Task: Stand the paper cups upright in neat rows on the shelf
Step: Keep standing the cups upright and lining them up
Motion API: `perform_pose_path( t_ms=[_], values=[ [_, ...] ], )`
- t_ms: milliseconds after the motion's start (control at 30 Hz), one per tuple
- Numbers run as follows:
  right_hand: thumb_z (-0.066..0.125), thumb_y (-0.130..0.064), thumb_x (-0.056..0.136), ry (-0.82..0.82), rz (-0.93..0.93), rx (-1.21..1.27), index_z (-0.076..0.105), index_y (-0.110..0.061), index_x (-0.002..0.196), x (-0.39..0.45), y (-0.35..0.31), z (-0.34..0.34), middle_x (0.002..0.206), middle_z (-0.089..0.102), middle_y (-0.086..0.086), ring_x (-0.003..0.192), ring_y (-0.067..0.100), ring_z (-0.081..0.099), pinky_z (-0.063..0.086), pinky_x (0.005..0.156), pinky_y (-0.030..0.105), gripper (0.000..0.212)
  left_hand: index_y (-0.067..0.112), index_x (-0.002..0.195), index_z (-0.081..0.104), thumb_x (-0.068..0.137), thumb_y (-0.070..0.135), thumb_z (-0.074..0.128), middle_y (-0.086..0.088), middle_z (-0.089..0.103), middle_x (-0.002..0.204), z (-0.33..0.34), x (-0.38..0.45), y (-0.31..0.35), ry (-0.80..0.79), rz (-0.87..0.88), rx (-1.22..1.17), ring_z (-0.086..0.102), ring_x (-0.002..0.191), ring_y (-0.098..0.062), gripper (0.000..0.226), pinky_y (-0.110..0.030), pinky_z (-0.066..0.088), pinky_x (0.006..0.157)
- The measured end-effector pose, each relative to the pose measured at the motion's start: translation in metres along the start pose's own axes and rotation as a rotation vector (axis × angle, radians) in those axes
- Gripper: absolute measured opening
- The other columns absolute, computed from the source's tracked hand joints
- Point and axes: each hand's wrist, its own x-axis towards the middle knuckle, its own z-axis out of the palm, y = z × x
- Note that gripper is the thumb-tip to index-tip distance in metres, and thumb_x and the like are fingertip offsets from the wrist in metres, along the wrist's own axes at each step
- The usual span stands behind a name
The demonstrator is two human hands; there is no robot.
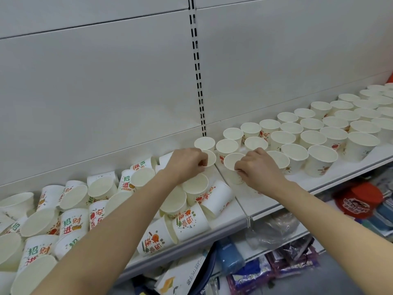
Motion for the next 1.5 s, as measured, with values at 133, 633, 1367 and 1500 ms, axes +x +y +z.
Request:
perform_pose_path(
  t_ms=[133,633,1367,1500],
  values=[
    [0.076,-0.019,0.070,0.176,0.043,0.106,0.071,-0.013,0.081,-0.005,-0.010,-0.003,0.073,0.068,0.001,0.072,0.028,0.060,0.041,0.068,0.036,0.013,0.029,0.102,0.067,0.091,0.040,0.061,0.012,0.065,0.103,-0.014,-0.014,0.006,0.091,-0.065,-0.068,0.060,0.091,-0.012,0.017,-0.027,0.039,0.066],
    [0.069,-0.046,0.078,-0.273,0.536,0.569,0.064,-0.027,0.095,-0.032,-0.063,-0.017,0.093,0.067,-0.008,0.090,0.014,0.061,0.045,0.071,0.029,0.026,0.020,0.080,0.065,0.090,0.038,0.054,0.003,0.065,0.081,-0.006,-0.069,0.064,0.017,-0.243,0.036,0.059,0.084,-0.019,0.023,-0.031,0.048,0.063],
    [0.081,-0.019,0.070,0.273,-0.073,0.249,0.070,-0.010,0.081,-0.053,-0.017,-0.011,0.073,0.066,0.005,0.074,0.031,0.055,0.047,0.062,0.037,0.018,0.031,0.089,0.070,0.083,0.038,0.070,0.008,0.066,0.092,-0.040,-0.112,0.099,-0.078,-0.220,0.059,0.049,0.093,-0.015,0.010,-0.030,0.039,0.073],
    [0.078,-0.018,0.076,0.347,-0.088,0.285,0.070,-0.012,0.087,-0.058,-0.016,-0.014,0.079,0.066,0.004,0.077,0.032,0.057,0.046,0.065,0.039,0.015,0.028,0.088,0.071,0.087,0.038,0.067,0.008,0.068,0.086,-0.023,-0.104,0.121,0.154,-0.292,-0.083,0.055,0.089,-0.016,0.011,-0.031,0.045,0.068]
  ],
)
